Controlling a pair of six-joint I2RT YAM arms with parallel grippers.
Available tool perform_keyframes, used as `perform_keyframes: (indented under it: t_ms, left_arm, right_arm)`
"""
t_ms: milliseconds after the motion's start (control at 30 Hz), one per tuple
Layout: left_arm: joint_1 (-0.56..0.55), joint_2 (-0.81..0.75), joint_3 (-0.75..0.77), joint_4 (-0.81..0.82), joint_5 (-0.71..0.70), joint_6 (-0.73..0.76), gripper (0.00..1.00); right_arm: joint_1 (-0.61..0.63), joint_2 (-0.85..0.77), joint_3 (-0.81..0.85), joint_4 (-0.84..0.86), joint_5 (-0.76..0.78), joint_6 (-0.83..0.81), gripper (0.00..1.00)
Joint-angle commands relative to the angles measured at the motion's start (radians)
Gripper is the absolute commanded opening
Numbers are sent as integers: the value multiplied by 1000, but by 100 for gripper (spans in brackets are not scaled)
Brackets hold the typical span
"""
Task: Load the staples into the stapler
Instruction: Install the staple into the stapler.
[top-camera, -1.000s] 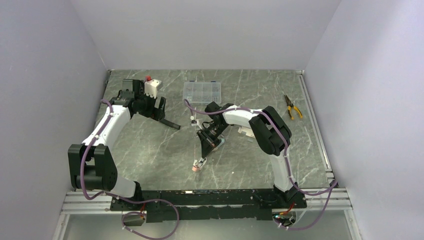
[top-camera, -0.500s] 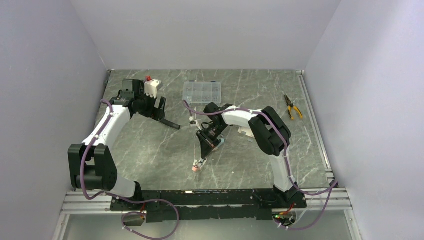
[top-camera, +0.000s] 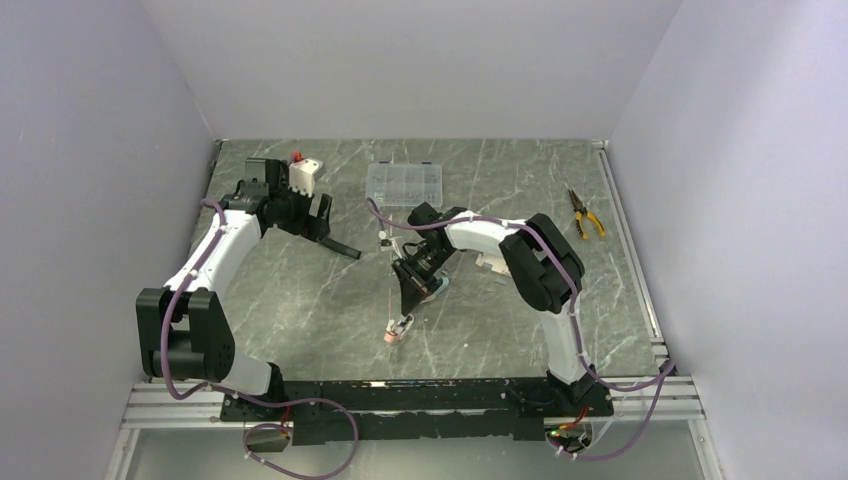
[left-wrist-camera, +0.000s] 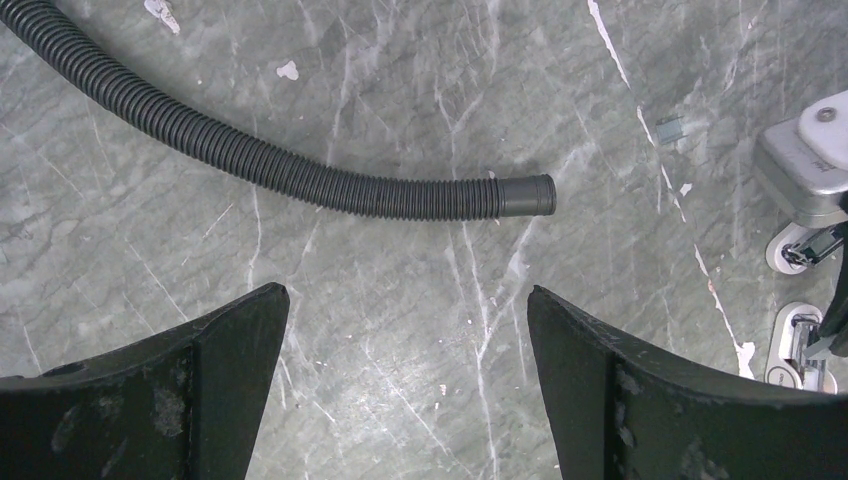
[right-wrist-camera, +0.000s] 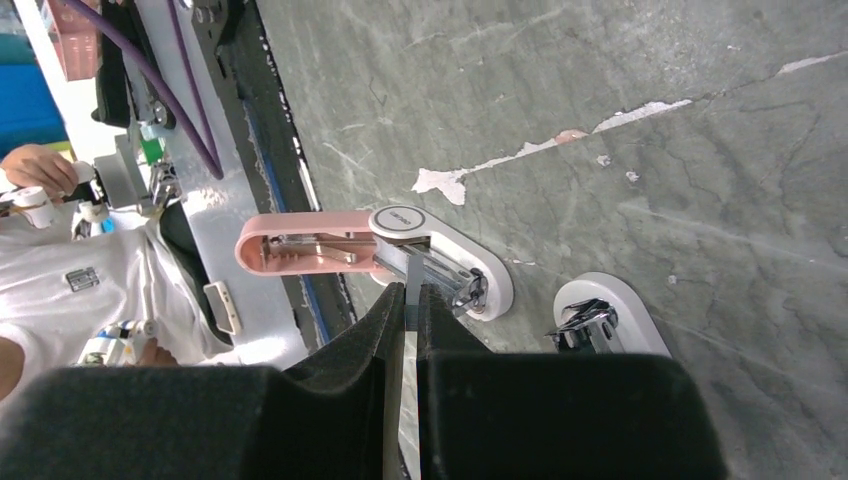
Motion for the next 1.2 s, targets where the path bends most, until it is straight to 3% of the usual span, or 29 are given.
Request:
perform_keyframes:
  t_ms: [0,1167]
  left_arm:
    - [2,-4,36,2,-7,-10,95]
    - [2,3,38,1,-8,-11,95]
  right_arm:
    - [-6,-86,-1,38,-32,8,0]
    - [5,-31,-23,36,10,25,0]
